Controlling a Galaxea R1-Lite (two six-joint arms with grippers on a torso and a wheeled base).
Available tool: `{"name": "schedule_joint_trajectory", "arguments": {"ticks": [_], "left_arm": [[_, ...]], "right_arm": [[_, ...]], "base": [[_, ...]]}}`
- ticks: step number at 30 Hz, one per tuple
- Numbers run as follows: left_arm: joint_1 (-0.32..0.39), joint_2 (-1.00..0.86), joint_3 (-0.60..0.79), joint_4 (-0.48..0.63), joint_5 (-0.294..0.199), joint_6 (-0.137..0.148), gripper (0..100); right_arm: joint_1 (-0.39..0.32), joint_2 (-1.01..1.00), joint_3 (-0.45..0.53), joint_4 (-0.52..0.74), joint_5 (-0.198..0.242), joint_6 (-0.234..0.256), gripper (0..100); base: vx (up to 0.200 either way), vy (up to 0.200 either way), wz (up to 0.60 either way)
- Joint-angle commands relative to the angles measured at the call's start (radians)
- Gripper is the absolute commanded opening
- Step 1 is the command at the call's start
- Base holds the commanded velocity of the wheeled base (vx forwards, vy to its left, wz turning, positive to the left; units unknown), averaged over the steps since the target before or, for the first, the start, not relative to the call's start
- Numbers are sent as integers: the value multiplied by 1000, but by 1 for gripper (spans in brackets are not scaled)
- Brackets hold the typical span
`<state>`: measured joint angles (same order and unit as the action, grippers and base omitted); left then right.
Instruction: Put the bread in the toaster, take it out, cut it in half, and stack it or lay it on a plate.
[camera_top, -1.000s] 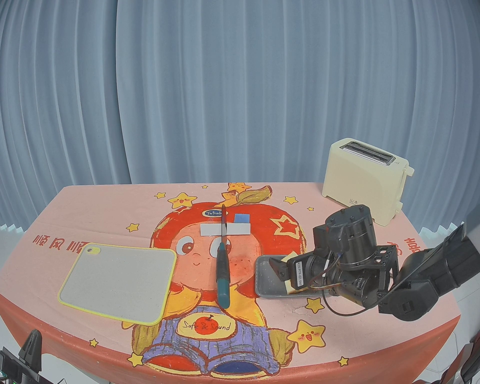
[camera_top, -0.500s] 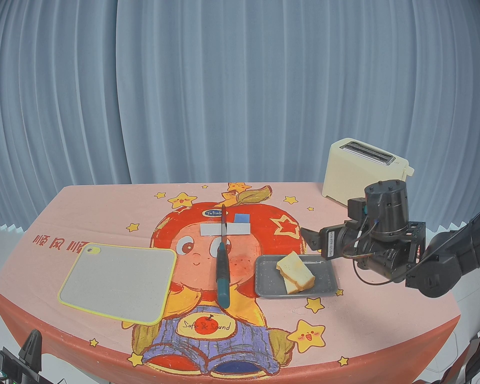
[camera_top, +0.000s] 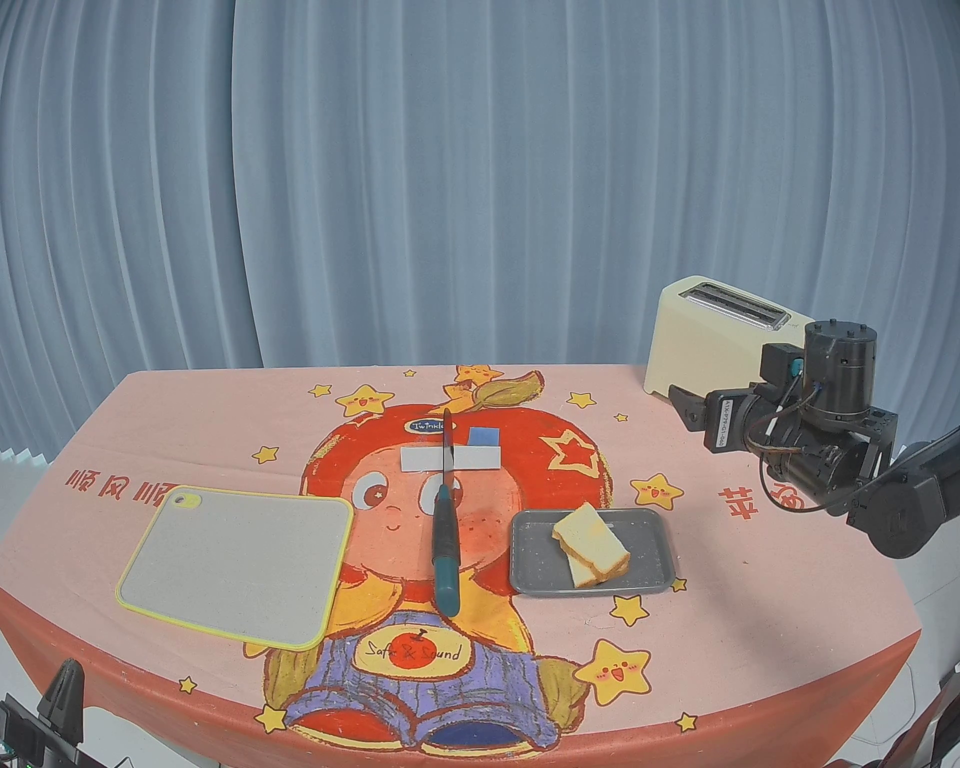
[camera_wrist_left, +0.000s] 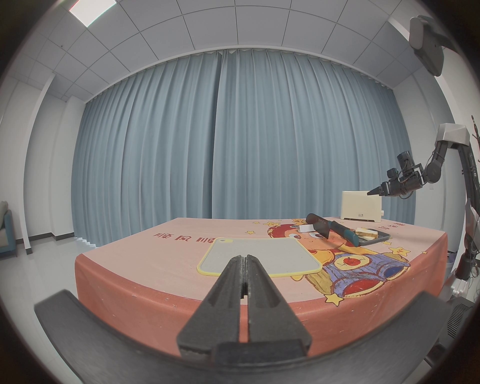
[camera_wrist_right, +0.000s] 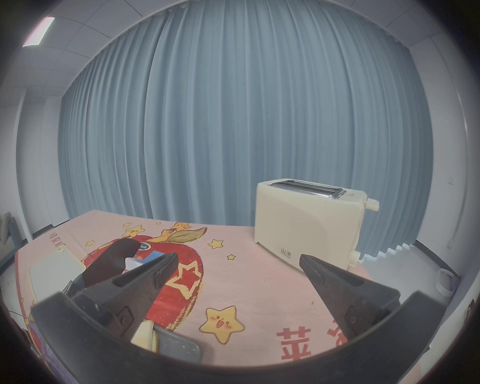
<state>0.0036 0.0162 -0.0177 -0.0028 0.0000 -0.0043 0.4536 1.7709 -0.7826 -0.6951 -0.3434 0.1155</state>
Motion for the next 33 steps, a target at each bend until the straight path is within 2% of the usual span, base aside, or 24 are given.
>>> {"name": "schedule_joint_trajectory", "arguments": {"ticks": [1,8,15,21,29,33], "left_arm": [[1,-10,18,0,0,0,0],[1,-10,18,0,0,0,0],[1,-10,18,0,0,0,0],[1,-10,18,0,0,0,0],[1,-10,18,0,0,0,0],[1,-10,18,0,0,0,0]], "right_arm": [[-32,-7,2,-18,1,-2,100],[-90,4,-1,-66,3,-37,100],[-108,-2,-7,-72,4,-39,100],[-145,-1,-6,-75,69,-39,100],[-173,-25,34,-119,69,-37,100],[-196,-24,55,-188,69,-42,100]], "base": [[0,0,0],[0,0,0],[0,0,0],[0,0,0],[0,0,0],[0,0,0]]}}
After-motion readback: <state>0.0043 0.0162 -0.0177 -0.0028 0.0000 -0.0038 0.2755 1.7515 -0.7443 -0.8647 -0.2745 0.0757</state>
